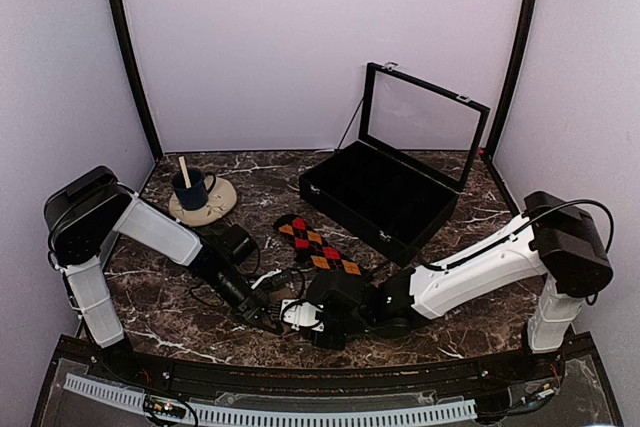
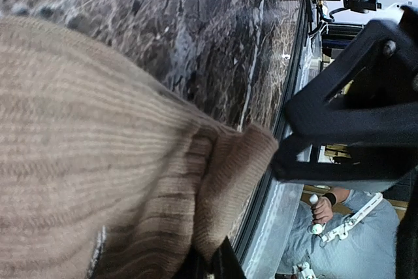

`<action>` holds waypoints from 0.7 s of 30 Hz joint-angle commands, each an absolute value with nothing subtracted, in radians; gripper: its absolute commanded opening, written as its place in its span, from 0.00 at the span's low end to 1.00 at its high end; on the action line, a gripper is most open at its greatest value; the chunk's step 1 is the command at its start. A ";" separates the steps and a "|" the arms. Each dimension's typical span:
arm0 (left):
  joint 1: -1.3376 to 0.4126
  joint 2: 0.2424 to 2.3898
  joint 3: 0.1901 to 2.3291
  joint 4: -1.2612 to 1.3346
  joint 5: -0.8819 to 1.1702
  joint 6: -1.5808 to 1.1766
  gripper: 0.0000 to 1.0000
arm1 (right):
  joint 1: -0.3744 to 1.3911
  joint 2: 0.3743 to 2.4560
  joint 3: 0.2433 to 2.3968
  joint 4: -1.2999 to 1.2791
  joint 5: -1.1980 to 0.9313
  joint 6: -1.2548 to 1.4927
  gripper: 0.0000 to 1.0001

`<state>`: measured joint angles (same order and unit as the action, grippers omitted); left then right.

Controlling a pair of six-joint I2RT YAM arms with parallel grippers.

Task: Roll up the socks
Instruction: Roll the sock at the corner of the board.

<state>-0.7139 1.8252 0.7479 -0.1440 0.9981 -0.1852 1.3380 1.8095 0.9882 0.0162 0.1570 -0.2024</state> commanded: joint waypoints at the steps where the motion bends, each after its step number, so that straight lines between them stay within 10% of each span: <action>1: -0.692 1.855 0.744 -0.224 1.004 -0.129 0.00 | 1.385 1.876 1.023 0.081 0.293 -0.312 0.38; 21: -0.658 1.933 0.825 -0.348 1.048 -0.024 0.00 | 1.422 1.954 1.042 0.162 0.398 -0.496 0.50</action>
